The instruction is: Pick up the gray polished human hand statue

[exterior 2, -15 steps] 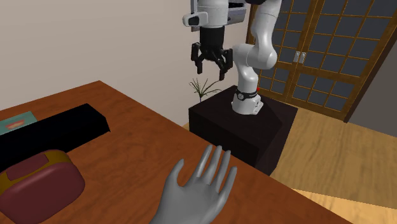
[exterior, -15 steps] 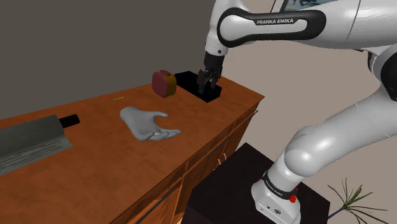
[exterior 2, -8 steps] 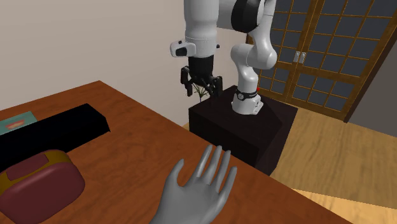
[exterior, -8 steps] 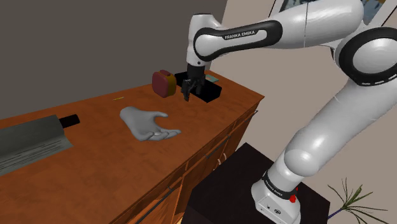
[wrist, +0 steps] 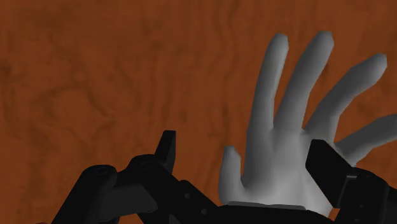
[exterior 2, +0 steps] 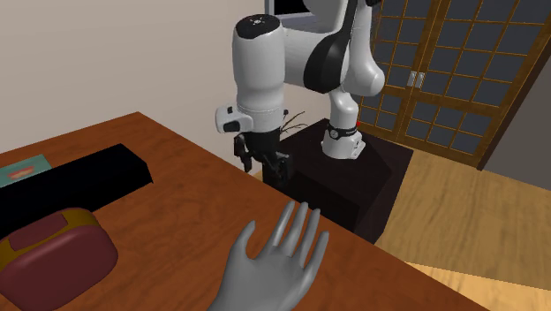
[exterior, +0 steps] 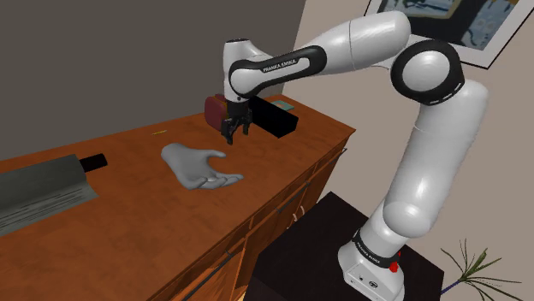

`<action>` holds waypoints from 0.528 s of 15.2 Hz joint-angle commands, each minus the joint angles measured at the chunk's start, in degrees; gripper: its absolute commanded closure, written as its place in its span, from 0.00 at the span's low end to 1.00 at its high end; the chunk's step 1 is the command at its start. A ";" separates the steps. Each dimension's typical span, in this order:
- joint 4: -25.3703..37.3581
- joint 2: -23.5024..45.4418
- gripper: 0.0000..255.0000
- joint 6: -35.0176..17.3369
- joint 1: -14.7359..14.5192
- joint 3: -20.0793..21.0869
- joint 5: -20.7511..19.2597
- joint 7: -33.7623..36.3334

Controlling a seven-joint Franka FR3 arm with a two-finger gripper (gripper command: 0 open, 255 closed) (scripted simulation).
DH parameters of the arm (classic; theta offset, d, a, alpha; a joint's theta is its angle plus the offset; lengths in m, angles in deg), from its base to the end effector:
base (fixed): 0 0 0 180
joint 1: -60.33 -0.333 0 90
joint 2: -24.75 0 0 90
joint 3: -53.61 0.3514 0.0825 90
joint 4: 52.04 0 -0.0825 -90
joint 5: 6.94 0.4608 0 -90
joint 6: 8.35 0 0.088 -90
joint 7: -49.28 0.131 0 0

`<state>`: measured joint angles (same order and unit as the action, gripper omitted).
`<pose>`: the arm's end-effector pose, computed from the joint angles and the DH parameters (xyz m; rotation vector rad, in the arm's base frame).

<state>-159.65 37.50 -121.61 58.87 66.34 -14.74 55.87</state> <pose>0.6523 0.1480 0.3586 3.0310 0.2909 -0.1555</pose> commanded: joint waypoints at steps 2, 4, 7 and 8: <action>6.01 7.44 0.00 -0.10 -1.00 -0.32 -2.44 0.81; 10.38 12.27 0.00 0.29 -1.86 -0.66 -3.85 1.21; 17.74 19.72 0.00 1.43 -3.30 -1.30 -5.68 1.47; 19.49 21.38 0.00 1.76 -3.64 -1.47 -6.03 1.47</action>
<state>-142.16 56.95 -120.24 55.57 65.07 -20.29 57.39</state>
